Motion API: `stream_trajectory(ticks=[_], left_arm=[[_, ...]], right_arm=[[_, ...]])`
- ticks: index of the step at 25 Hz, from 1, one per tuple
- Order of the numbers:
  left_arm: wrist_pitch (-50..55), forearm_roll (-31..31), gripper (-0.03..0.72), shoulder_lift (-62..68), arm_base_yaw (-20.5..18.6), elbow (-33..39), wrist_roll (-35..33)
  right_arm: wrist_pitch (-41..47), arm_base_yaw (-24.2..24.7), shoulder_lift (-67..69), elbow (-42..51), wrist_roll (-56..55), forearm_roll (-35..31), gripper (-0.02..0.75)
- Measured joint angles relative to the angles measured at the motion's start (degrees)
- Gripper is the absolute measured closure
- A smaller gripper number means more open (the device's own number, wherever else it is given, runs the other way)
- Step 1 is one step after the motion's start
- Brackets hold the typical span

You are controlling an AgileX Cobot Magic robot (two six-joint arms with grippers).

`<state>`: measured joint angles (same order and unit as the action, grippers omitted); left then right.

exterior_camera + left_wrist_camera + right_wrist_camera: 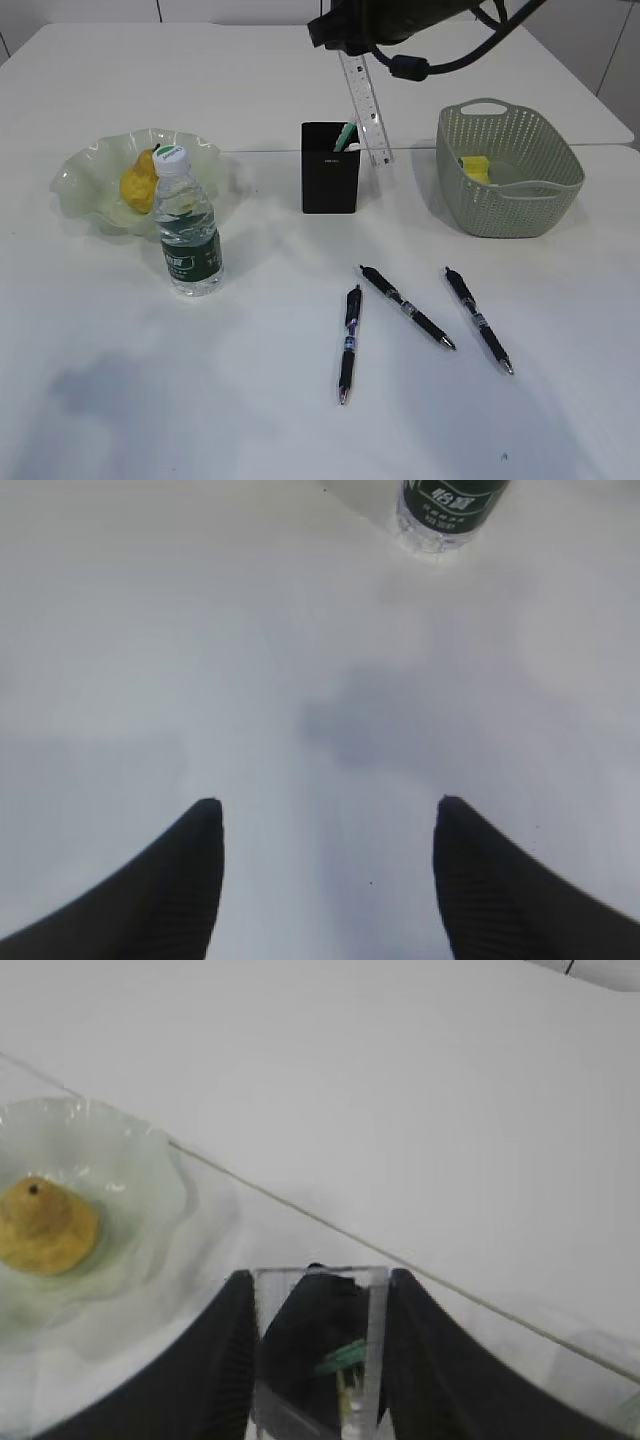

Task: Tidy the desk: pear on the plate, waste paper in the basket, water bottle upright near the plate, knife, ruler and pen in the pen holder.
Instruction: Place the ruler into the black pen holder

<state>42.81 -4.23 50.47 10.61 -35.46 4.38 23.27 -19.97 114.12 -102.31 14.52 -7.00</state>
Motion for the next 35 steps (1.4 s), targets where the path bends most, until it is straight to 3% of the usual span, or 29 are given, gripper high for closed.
stream_trajectory(ticks=[6,13,23,35], left_arm=[[0.0,0.0,0.223,0.0,0.0,0.0,0.0],[0.0,0.0,0.223,0.0,0.0,0.0,0.0],[-1.5,0.0,0.223,0.0,0.0,0.0,0.0],[-1.6,0.0,0.223,0.0,0.0,0.0,0.0]], right_arm=[[-9.4,4.0,3.5,0.0,0.0,-11.2,0.457],[-14.7,4.6,9.2,-2.7,0.0,-17.8,0.457],[-15.4,4.6,15.6,-13.6,0.0,-22.5,0.457],[-15.8,4.3,18.4,-14.2,0.0,-22.9,0.458]])
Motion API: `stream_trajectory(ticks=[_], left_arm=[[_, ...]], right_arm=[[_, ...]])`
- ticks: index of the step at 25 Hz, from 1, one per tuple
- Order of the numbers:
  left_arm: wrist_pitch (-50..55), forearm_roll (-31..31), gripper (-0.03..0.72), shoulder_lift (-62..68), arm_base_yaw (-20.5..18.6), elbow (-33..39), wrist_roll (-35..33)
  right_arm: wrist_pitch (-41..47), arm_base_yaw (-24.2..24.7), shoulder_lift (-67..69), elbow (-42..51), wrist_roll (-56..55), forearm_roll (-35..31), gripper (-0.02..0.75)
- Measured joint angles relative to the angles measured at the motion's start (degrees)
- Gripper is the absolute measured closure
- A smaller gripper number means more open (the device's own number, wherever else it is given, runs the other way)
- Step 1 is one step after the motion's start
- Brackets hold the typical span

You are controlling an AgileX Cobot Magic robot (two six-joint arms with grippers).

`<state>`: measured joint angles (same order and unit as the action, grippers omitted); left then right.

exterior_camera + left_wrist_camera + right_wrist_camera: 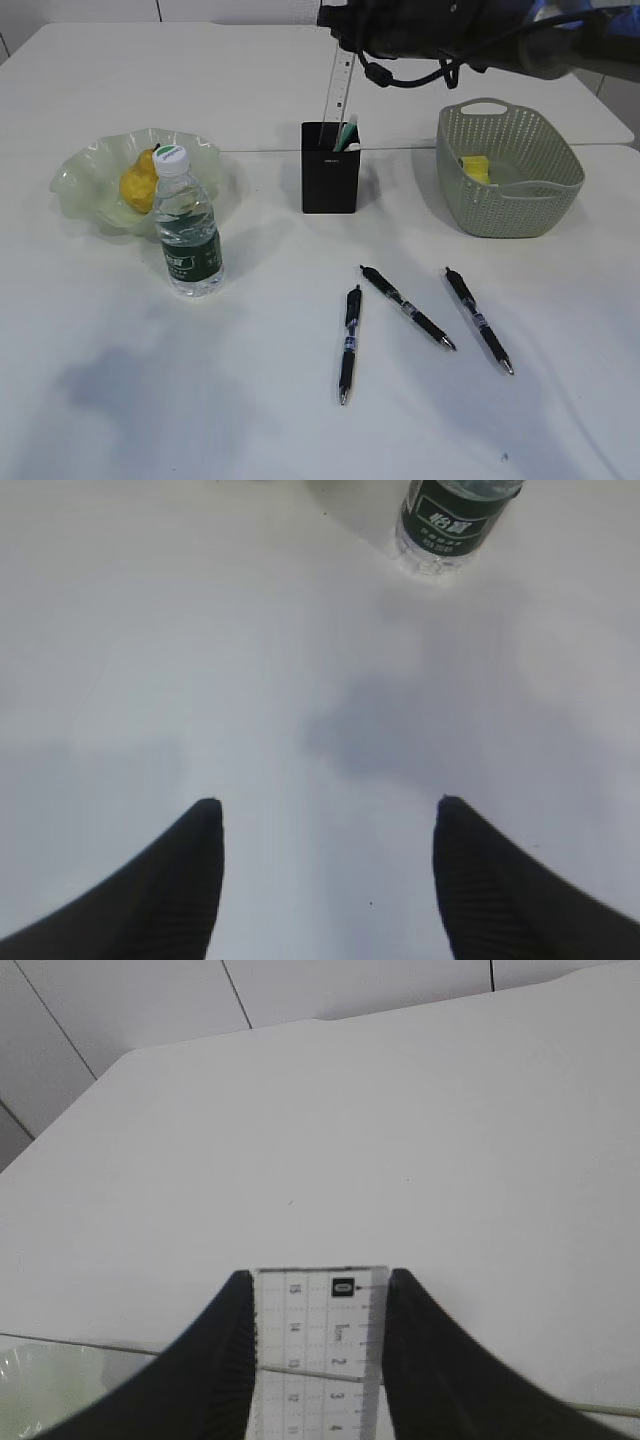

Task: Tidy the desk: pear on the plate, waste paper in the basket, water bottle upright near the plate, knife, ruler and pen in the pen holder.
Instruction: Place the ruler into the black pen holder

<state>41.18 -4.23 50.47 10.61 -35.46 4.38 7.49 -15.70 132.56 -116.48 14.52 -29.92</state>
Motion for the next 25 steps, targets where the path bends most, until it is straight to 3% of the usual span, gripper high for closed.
stream_trajectory(ticks=[15,21,25], left_arm=[[0.0,0.0,0.223,0.0,0.0,0.0,0.0],[0.0,0.0,0.223,0.0,0.0,0.0,0.0],[0.0,0.0,0.223,0.0,0.0,0.0,0.0]], right_arm=[[-1.2,-2.2,4.7,-0.3,0.0,0.0,0.449],[-0.7,-2.3,4.7,-0.4,0.0,0.0,0.346],[1.3,-2.4,4.7,-0.4,0.0,0.0,0.321]])
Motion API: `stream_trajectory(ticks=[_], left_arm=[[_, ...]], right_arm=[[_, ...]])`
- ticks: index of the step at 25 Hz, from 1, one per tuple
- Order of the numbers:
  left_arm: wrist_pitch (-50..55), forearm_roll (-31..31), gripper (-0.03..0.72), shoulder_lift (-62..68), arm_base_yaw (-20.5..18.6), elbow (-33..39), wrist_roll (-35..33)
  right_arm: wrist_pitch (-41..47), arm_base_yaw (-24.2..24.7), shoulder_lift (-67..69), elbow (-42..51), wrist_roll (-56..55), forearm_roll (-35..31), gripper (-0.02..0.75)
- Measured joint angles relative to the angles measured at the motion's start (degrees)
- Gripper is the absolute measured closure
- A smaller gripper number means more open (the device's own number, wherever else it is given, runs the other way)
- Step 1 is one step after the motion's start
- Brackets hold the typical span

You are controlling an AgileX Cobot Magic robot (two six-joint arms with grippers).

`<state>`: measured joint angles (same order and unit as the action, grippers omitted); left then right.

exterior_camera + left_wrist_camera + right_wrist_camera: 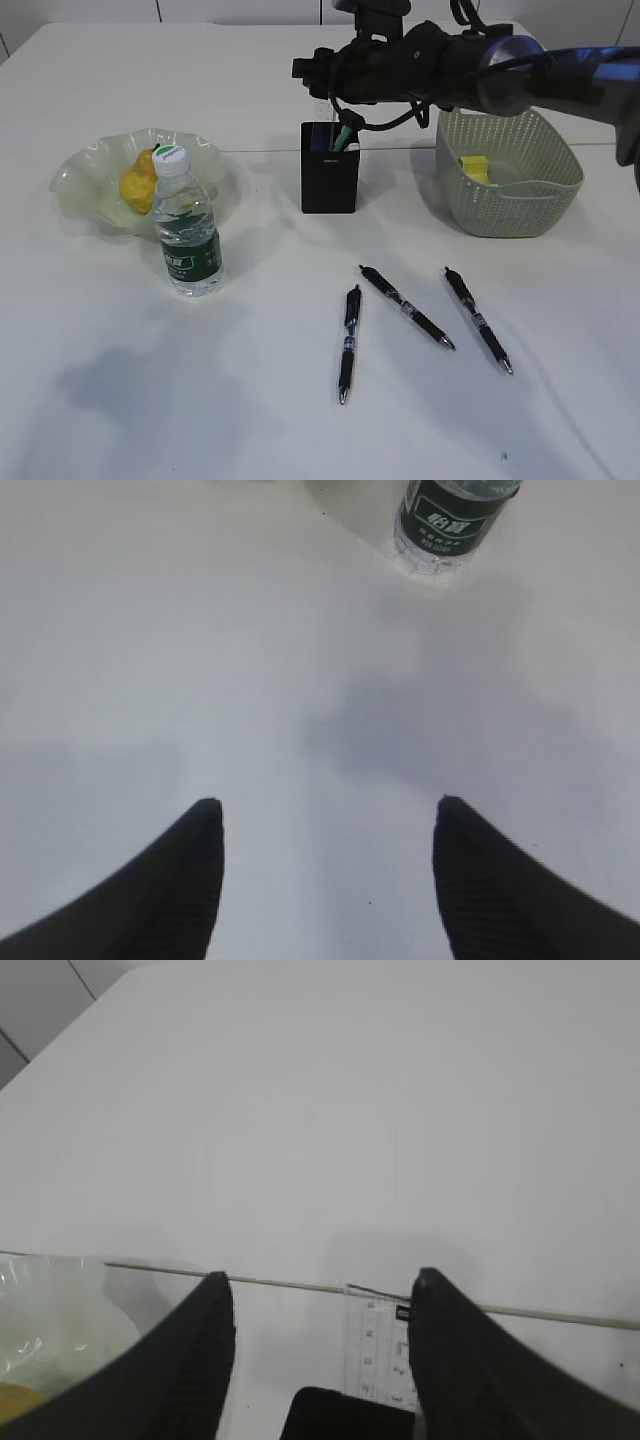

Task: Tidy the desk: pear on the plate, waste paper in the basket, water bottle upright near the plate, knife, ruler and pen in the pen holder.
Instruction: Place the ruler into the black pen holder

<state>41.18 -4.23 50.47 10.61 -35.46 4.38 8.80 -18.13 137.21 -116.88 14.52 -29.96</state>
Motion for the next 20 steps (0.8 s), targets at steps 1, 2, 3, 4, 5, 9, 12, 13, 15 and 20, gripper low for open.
stream_trajectory(ticks=[1,2,3,4,5,9,12,13,15,20], left_arm=[[0.0,0.0,0.223,0.0,0.0,0.0,0.0],[0.0,0.0,0.223,0.0,0.0,0.0,0.0],[0.0,0.0,0.223,0.0,0.0,0.0,0.0],[0.0,0.0,0.223,0.0,0.0,0.0,0.0],[0.0,0.0,0.223,0.0,0.0,0.0,0.0],[0.0,0.0,0.223,0.0,0.0,0.0,0.0],[0.0,0.0,0.223,0.0,0.0,0.0,0.0],[0.0,0.0,0.223,0.0,0.0,0.0,0.0],[0.3,0.0,0.223,0.0,0.0,0.0,0.0],[3.6,0.0,0.223,0.0,0.0,0.0,0.0]], right_arm=[[0.4,0.0,-0.1,0.0,0.0,0.0,0.318],[1.0,0.0,-0.4,0.0,0.0,0.0,0.318],[1.7,0.0,-0.9,0.0,0.0,0.0,0.318],[2.4,0.0,-1.5,0.0,0.1,0.1,0.318],[3.2,0.1,-2.1,0.0,0.4,0.3,0.318],[9.0,0.6,-5.3,0.0,0.8,0.7,0.317],[15.7,1.1,-8.1,0.0,0.8,2.8,0.317],[17.6,1.2,-9.0,0.0,0.8,3.7,0.317],[21.6,1.3,-11.7,0.0,-0.6,6.7,0.317],[34.2,1.3,-19.0,0.0,-8.1,17.4,0.317]])
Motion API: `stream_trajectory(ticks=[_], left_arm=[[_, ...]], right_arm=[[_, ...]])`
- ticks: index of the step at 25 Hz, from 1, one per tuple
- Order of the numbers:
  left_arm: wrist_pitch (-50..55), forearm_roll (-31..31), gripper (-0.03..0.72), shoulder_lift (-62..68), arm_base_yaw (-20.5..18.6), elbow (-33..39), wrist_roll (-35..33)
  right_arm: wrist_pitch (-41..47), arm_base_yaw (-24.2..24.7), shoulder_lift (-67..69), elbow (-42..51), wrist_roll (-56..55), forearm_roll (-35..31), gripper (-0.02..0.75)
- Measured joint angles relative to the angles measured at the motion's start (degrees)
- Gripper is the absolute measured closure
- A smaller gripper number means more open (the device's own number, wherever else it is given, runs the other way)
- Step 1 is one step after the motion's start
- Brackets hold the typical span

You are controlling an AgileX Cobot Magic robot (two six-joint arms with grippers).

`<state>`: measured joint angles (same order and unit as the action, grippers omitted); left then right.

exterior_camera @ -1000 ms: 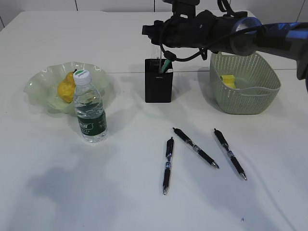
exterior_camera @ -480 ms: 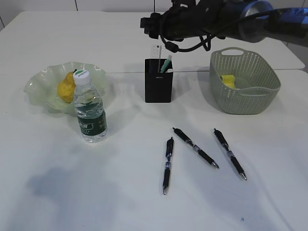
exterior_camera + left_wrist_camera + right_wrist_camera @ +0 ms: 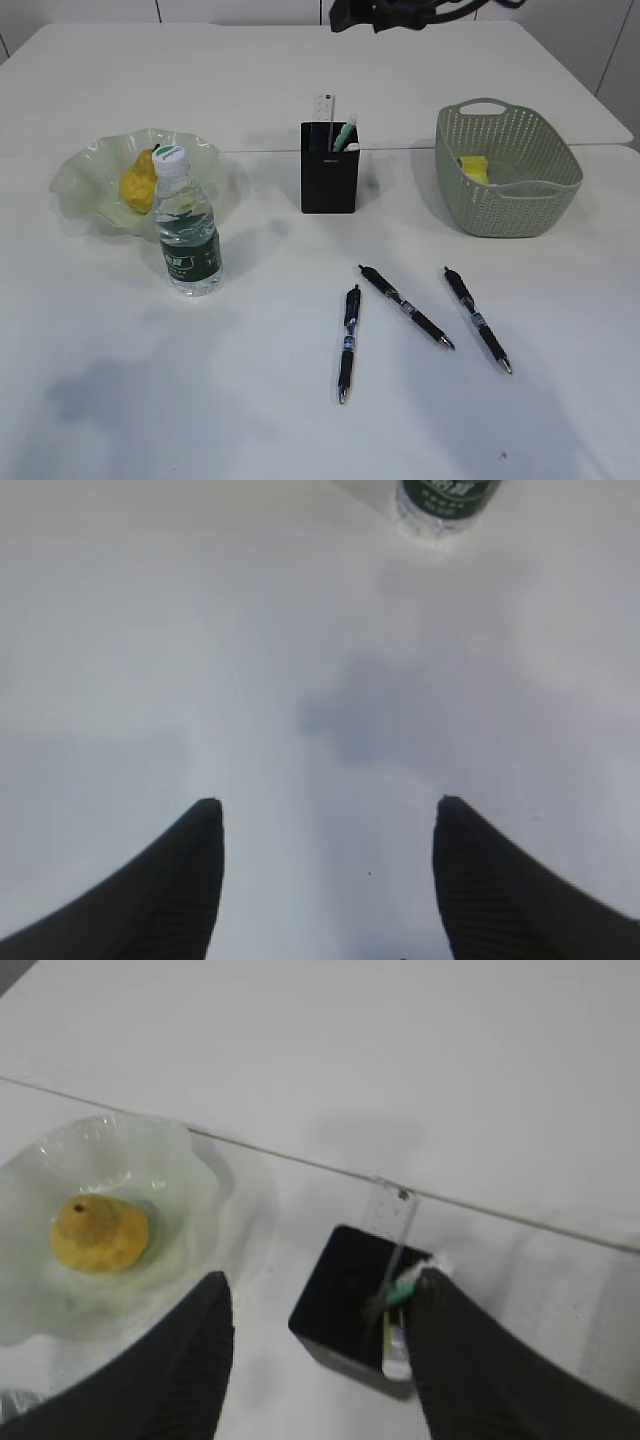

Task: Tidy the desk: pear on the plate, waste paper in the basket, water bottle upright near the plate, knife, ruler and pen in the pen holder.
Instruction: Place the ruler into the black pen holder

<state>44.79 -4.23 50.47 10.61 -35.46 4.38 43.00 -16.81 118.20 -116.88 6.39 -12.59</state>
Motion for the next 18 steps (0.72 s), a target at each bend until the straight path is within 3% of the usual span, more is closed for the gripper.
stream_trajectory(ticks=[7,18], left_arm=[[2.4,0.0,0.223,0.0,0.0,0.0,0.0],[2.5,0.0,0.224,0.0,0.0,0.0,0.0]], right_arm=[[19.7,0.1,-7.6,1.0,-6.0,9.0,0.317],[25.1,0.1,-22.3,20.9,-7.1,11.8,0.317]])
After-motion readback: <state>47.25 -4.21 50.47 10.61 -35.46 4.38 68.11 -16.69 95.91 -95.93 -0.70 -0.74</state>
